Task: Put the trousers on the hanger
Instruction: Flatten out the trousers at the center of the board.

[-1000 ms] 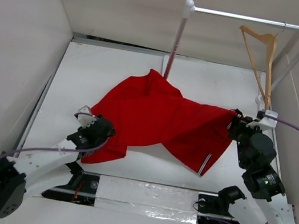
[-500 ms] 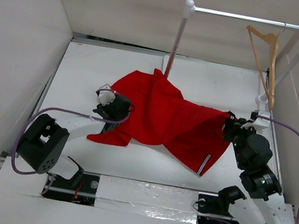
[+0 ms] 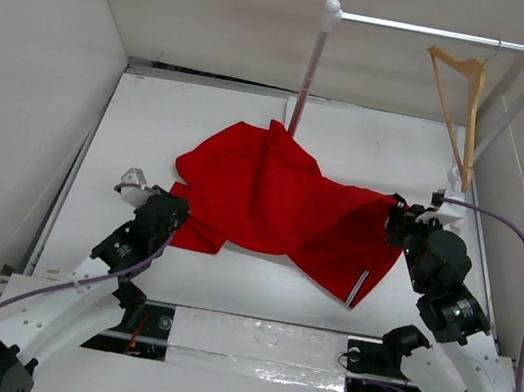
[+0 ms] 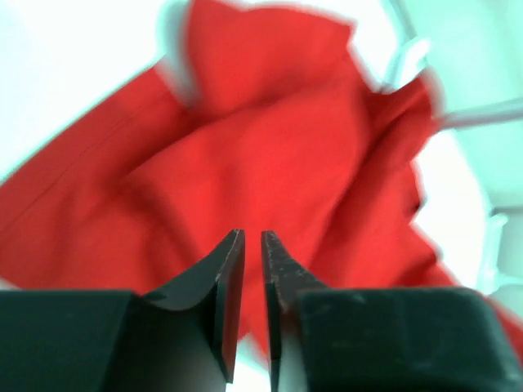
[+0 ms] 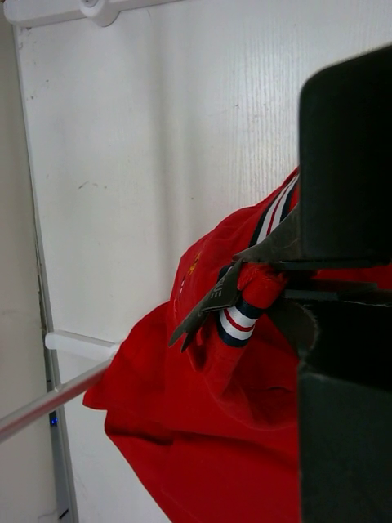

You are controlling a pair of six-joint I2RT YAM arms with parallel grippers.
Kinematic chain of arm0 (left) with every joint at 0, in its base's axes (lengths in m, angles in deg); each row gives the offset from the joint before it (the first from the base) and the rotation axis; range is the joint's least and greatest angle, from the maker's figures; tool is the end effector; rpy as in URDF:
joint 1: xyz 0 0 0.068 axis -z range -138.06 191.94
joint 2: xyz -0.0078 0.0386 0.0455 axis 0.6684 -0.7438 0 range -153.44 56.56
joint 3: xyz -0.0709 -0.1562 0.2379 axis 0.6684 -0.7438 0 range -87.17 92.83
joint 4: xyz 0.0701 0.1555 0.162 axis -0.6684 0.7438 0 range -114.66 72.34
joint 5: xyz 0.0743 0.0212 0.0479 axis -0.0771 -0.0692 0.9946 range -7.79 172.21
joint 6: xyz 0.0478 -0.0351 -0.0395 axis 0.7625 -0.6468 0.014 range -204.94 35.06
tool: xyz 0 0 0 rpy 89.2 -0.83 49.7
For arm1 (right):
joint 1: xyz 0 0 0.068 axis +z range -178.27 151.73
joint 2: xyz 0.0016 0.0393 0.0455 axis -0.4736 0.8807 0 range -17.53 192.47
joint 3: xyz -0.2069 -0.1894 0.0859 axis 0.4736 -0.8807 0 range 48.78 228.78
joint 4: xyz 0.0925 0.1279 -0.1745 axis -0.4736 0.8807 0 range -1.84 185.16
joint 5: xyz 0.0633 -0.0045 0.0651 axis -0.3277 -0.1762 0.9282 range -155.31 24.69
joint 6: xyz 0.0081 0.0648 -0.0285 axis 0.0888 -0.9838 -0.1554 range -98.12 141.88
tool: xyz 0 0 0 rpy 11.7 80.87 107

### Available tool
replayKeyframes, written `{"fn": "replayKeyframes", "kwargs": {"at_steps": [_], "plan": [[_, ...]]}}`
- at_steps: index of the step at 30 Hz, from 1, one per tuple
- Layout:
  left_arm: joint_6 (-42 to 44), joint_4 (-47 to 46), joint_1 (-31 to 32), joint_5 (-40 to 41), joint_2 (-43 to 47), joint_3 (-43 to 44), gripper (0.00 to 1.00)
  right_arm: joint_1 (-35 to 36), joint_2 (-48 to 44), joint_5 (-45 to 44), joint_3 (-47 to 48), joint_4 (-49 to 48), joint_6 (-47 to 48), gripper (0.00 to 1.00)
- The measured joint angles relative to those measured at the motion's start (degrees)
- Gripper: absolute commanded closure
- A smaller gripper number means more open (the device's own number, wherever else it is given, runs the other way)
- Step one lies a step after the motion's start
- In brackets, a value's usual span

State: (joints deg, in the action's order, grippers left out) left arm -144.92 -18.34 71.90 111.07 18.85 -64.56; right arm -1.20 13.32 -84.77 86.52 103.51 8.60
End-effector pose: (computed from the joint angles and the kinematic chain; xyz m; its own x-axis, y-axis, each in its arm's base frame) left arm 0.1320 -0.0434 0.2434 -0.1999 -0.7601 -0.6183 -0.2501 0.6497 -0.7178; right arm 0.1079 0.0331 0.3262 -0.1588 0.1620 -0.9739 -0.1018 0.9785 0.1794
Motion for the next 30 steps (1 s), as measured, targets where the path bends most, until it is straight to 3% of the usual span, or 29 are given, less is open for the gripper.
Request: {"fn": "replayKeyframes", "kwargs": {"at_steps": [2, 4, 6, 7, 10, 13, 14, 18, 20, 21, 25, 26, 30], "plan": [[-1.84, 4.39, -0.02, -1.66, 2.43, -2.14, 0.99, 0.0, 0.17, 0.11, 0.0, -0.35, -0.02, 1.0], [-2.8, 7.26, 0.02, -3.76, 2.71, -3.34, 0.97, 0.0, 0.31, 0.31, 0.0, -0.44, 0.0, 1.0], [-3.3, 7.78, 0.31, -6.16, 2.49, -4.66, 0.84, 0.0, 0.24, 0.44, 0.0, -0.46, -0.02, 1.0], [-3.37, 7.65, 0.7, -7.43, 2.14, -5.44, 0.68, 0.0, 0.24, 0.5, 0.0, -0.46, -0.02, 1.0], [-3.43, 5.01, 2.69, -11.02, 0.31, -7.67, 0.4, 0.0, 0.63, 1.11, 0.0, -0.57, 0.0, 1.0], [-2.91, 0.59, 4.15, -13.79, -2.29, -8.92, 0.26, 0.0, 1.57, 2.05, 0.02, -0.94, 0.22, 1.0], [-2.6, -1.27, 4.37, -14.49, -3.34, -9.2, 0.26, 0.0, 1.97, 2.36, 0.02, -0.96, 0.42, 1.0], [-1.09, -9.03, 4.46, -16.2, -9.05, -9.44, 0.3, 0.09, 2.91, 3.39, 0.02, -1.01, 0.9, 1.0], [0.0, -13.2, 4.46, -16.57, -13.0, -9.35, 0.46, 0.22, 2.97, 3.87, 0.02, -1.01, 1.09, 1.0], [0.15, -14.01, 4.46, -16.55, -15.32, -9.25, 0.46, 0.31, 2.95, 4.11, 0.04, -1.03, 1.09, 1.0], [0.9, -16.61, 4.46, -15.26, -19.71, -7.54, 0.92, 0.48, 3.15, 4.76, 0.11, -0.98, 1.42, 1.0], [0.74, -16.46, 4.46, -14.75, -19.41, -7.3, 0.97, 0.55, 3.28, 4.76, 0.22, -0.94, 1.51, 1.0], [1.27, -9.99, 4.61, -10.64, -13.57, -4.66, 1.0, 1.27, 3.34, 4.79, 1.36, 0.15, 2.01, 1.0]]}}
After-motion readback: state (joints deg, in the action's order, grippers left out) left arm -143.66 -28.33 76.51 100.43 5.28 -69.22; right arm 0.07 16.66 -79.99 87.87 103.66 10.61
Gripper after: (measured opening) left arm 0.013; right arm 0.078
